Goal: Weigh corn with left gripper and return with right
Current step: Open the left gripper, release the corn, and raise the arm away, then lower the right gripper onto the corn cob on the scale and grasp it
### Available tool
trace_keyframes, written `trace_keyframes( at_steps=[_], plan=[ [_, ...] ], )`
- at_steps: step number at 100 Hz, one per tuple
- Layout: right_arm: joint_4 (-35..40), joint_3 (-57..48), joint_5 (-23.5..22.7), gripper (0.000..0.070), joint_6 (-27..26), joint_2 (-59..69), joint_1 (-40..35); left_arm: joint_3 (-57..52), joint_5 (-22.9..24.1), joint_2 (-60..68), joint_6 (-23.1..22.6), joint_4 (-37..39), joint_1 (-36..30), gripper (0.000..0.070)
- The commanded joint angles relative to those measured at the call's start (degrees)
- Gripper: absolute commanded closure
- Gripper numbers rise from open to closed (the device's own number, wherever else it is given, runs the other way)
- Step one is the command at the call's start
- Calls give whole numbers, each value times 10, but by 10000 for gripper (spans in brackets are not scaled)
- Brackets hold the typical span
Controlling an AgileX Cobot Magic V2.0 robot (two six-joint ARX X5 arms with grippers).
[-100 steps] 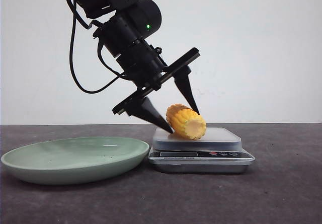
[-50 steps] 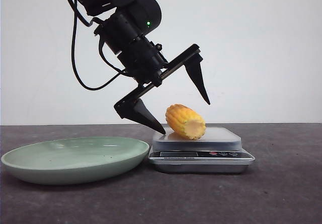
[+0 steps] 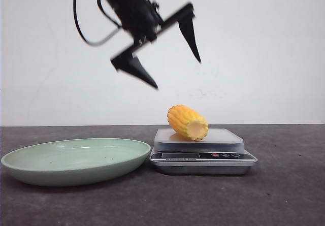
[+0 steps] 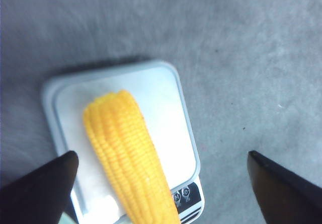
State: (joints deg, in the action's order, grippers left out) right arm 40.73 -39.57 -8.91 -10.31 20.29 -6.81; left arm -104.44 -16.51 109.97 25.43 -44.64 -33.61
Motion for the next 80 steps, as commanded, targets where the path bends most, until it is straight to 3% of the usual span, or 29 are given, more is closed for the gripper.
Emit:
trace_keyframes(
  at_steps=[1, 5, 26, 39, 48, 64, 80],
  plan=[
    [2, -1, 2, 5, 3, 2, -2, -34, 16, -33, -51, -2, -3, 0],
    [5, -1, 2, 5, 3, 2, -2, -42, 25, -55, -57, -5, -3, 6],
    [14, 0, 2, 6, 2, 2, -2, -48, 50, -197, -73, 13, -3, 251],
    [14, -1, 1, 5, 2, 2, -2, -48, 80, -288, -117, -13, -3, 433],
    [12, -1, -2, 6, -1, 2, -2, -48, 110, -345, -148, -59, -3, 519],
    [-30, -1, -37, 6, -14, 2, -2, -48, 167, -425, -163, -133, -3, 557],
    [-146, -1, -100, 6, -50, 22, -3, -48, 172, -481, -164, -177, -3, 557]
  ],
)
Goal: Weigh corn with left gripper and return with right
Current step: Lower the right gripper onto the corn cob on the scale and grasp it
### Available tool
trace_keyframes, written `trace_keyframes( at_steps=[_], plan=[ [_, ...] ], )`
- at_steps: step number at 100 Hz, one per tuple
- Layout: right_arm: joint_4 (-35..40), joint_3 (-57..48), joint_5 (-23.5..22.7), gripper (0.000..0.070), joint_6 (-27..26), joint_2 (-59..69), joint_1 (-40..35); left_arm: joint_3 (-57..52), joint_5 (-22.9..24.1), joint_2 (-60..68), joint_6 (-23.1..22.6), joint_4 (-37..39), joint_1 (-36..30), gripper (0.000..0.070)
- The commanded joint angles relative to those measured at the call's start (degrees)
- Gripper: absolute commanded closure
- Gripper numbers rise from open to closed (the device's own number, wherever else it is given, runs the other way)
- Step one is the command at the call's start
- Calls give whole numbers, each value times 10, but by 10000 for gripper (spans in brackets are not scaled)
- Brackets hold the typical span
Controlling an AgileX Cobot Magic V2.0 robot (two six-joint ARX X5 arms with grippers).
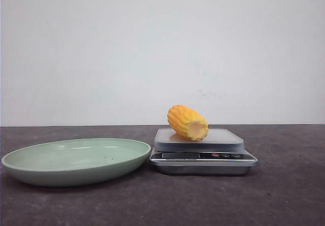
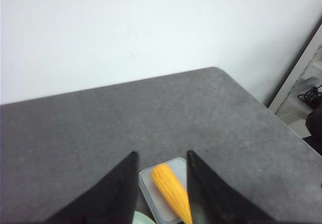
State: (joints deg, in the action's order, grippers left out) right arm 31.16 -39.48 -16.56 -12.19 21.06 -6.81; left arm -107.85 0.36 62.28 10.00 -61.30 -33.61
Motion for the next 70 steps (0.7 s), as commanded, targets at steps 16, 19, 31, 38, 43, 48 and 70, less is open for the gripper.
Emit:
trace_keyframes(
  at_steps=[16, 19, 31, 38, 43, 48, 70],
  plan=[
    [-162, -3, -57, 135, -71, 71, -24, -14, 14, -50, -29, -89, -3, 556],
    [-179, -3, -58, 136, -78, 85, -31, -14, 20, -57, -32, -104, -3, 556],
    [-222, -11, -46, 136, -97, 154, -74, -14, 50, -83, -35, -152, -3, 556],
    [-222, -31, -20, 136, -97, 203, -108, -14, 59, -96, -35, -166, -3, 556],
    [-221, -50, -2, 136, -97, 243, -136, -14, 61, -103, -36, -172, -3, 556],
    [-218, -75, 19, 136, -97, 285, -163, -14, 61, -110, -38, -174, -3, 556],
    [-135, -235, 119, 136, -83, 487, -246, -14, 61, -123, -44, -189, -3, 556]
  ],
)
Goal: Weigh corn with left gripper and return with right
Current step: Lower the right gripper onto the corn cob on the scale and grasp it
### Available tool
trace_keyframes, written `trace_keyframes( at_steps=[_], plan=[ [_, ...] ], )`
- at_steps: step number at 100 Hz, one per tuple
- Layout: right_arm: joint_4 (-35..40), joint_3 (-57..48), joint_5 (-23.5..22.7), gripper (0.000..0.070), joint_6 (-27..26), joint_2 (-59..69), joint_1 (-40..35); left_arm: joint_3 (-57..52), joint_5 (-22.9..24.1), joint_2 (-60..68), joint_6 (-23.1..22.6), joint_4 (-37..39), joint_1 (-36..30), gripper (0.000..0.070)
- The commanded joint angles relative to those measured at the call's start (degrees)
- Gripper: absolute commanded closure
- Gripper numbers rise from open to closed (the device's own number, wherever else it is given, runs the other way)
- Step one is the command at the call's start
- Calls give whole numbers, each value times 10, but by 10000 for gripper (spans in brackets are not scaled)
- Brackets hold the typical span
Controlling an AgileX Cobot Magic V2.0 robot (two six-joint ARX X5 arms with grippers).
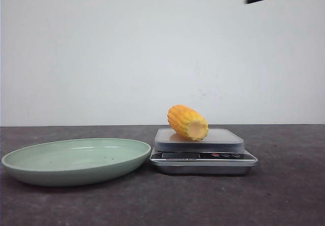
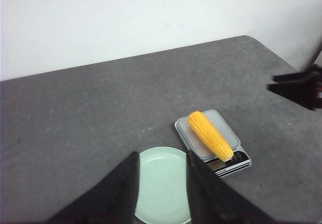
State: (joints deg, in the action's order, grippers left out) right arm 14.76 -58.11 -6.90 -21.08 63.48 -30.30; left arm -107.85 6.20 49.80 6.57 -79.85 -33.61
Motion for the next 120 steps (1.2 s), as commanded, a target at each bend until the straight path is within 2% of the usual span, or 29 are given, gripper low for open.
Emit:
trace_keyframes(
  at_steps=[1, 23, 69, 73, 88, 93, 98, 120],
  plan=[
    [35, -56, 25, 136, 6, 72, -12, -14, 2, 2, -10, -5, -3, 556],
    [124, -155, 29, 136, -7, 237, -14, -14, 2, -4, -9, -33, -3, 556],
    [145, -159, 24, 141, -56, 387, -23, -14, 0, -9, -10, -33, -3, 556],
    [145, -159, 24, 178, -56, 393, -22, -14, 0, -9, -10, -33, -3, 556],
    [139, -159, 24, 405, -56, 407, -21, -14, 0, -9, -10, -33, -3, 556],
    [137, -159, 25, 520, -56, 408, -21, -14, 0, -9, -10, -33, -3, 556],
    [137, -159, 25, 694, -55, 408, -21, -14, 0, -9, -10, -33, -3, 556],
    [55, -165, 25, 697, -82, 369, -16, -14, 0, -9, -10, -33, -3, 556]
  ],
)
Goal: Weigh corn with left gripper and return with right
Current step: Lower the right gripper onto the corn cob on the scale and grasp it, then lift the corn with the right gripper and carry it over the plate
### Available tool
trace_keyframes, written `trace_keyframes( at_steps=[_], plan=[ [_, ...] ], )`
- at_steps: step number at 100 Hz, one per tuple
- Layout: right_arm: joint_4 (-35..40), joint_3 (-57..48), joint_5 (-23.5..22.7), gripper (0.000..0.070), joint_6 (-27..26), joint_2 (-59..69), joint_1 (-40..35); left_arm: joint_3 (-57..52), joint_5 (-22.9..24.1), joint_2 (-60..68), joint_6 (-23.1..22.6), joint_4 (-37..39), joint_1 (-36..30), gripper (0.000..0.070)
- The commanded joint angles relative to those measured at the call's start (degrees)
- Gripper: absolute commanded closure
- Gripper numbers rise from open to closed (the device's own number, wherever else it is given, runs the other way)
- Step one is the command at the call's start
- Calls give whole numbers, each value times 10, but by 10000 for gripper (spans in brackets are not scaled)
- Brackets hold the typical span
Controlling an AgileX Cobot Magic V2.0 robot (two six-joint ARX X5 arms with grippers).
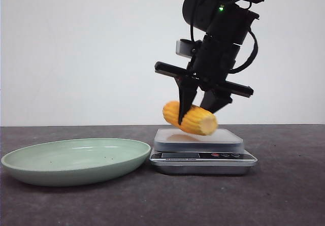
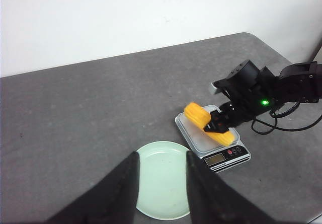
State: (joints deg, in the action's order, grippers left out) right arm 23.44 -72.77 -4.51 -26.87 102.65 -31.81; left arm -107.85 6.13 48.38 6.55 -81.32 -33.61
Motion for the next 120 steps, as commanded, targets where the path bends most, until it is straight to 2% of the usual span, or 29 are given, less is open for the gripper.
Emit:
trace_keyframes(
  at_steps=[1, 14, 23, 32, 45, 67, 79, 105, 120],
  plan=[
    [-37, -20, 1, 697, -26, -27, -1, -14, 1, 5, -10, -18, -3, 556],
    [-81, -69, -2, 697, -24, -72, -11, -14, 1, 5, -11, -19, -3, 556],
    [-78, -128, -4, 697, -20, -82, -31, -14, 0, 5, -12, -19, -3, 556],
    [-75, -181, -29, 697, -21, -82, -50, -14, 0, 5, -12, -19, -3, 556],
    [-75, -203, -34, 697, -23, -82, -84, -14, 0, 5, -12, -19, -3, 556],
    [14, -203, 9, 697, -27, -60, -129, -14, -17, 5, -11, -18, -3, 556],
    [38, -202, 16, 697, -45, -31, -145, -14, -18, 5, -11, -18, -3, 556],
    [37, -202, 16, 697, -113, 62, -171, -14, -20, 5, -11, -17, -3, 556],
    [37, -202, 6, 697, -149, 117, -177, -14, -41, 5, -9, -17, -3, 556]
  ],
)
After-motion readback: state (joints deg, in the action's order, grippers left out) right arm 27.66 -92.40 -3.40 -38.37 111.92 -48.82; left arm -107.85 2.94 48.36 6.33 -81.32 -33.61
